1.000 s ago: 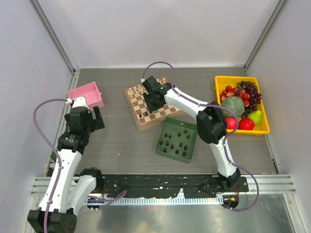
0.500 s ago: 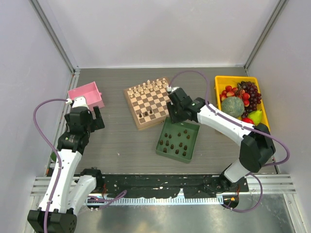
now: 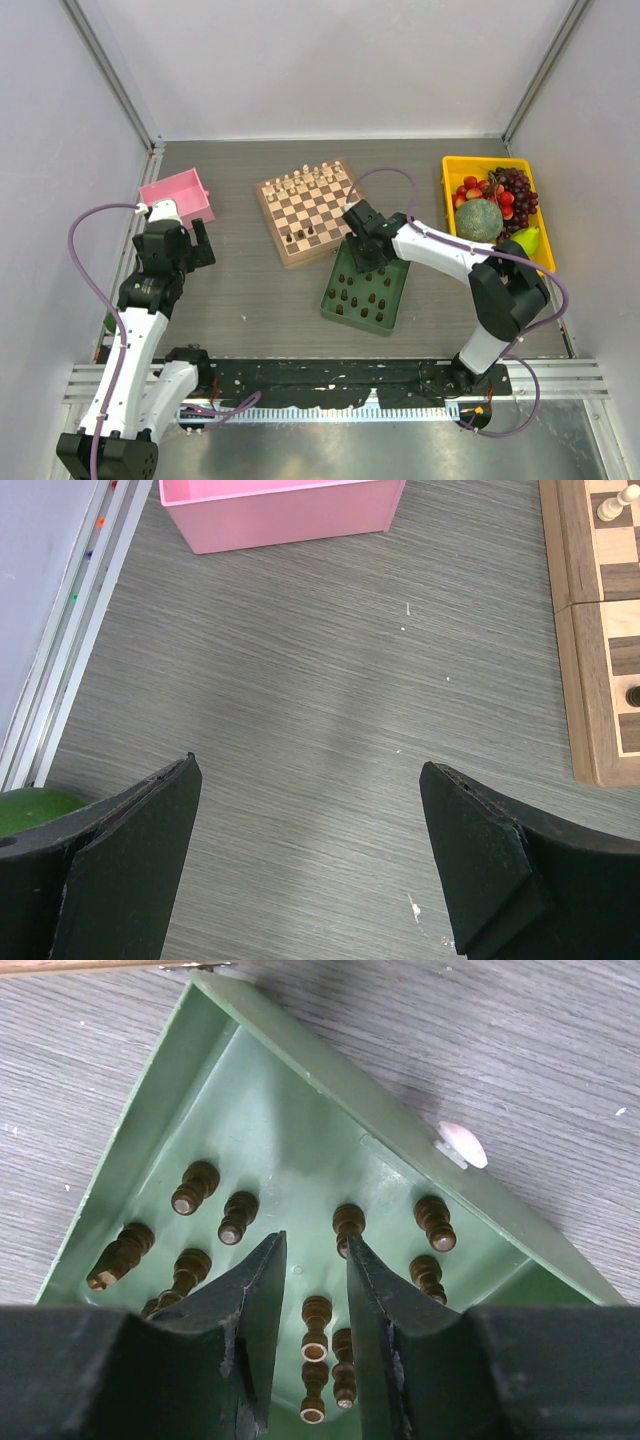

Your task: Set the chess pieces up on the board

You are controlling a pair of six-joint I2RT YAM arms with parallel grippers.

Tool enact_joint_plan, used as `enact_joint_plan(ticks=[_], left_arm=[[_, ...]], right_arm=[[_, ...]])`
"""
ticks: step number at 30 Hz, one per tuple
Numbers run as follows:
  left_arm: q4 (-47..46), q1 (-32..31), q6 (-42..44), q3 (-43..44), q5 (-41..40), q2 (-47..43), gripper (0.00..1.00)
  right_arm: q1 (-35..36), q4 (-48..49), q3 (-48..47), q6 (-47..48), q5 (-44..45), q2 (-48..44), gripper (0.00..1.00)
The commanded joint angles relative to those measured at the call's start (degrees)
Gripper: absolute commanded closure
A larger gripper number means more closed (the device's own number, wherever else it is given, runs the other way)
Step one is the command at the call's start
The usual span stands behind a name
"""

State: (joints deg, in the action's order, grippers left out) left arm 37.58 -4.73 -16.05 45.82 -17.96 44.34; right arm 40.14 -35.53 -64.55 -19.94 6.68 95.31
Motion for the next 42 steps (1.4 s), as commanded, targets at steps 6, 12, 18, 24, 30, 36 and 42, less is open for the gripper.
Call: enact_joint_plan(ticks=[6,12,18,24,30,36,42], left_arm=[[-1.4,0.4,0.3,0.5,0.1,-0.1,0.01],[-1.5,0.4,0.3,0.6,0.1,0.0,0.01],[-1.5,0.4,0.3,0.7,0.2,0.0,0.01],[-1.4,0.4,0.3,0.7,0.5,0.2,0.01],[-1.4,0.4,0.3,0.6,0.5,0.0,0.01],[-1.5,0.4,0.4,0.6,0.4,-0.1,0.01],[-1.4,0.3,0.4,0.6,0.2,-0.1,0.01]], right_arm=[[-0.7,1.2,1.1,-0.3,2.4,0.3,0.63],[-1.1,1.2,1.7,0.3,2.6,0.8,0.63],[-1.5,1.1,1.9,0.7,1.4,1.6,0.64],[-1.4,1.4,2.4,0.5,1.2,1.1,0.69],[-1.4,1.3,2.5,0.9,1.0,1.1,0.73],[-1.4,0.8,1.9,1.3,0.8,-0.1,0.80],[-1.4,-2.7,-3.5,1.7,0.3,-5.6,0.83]])
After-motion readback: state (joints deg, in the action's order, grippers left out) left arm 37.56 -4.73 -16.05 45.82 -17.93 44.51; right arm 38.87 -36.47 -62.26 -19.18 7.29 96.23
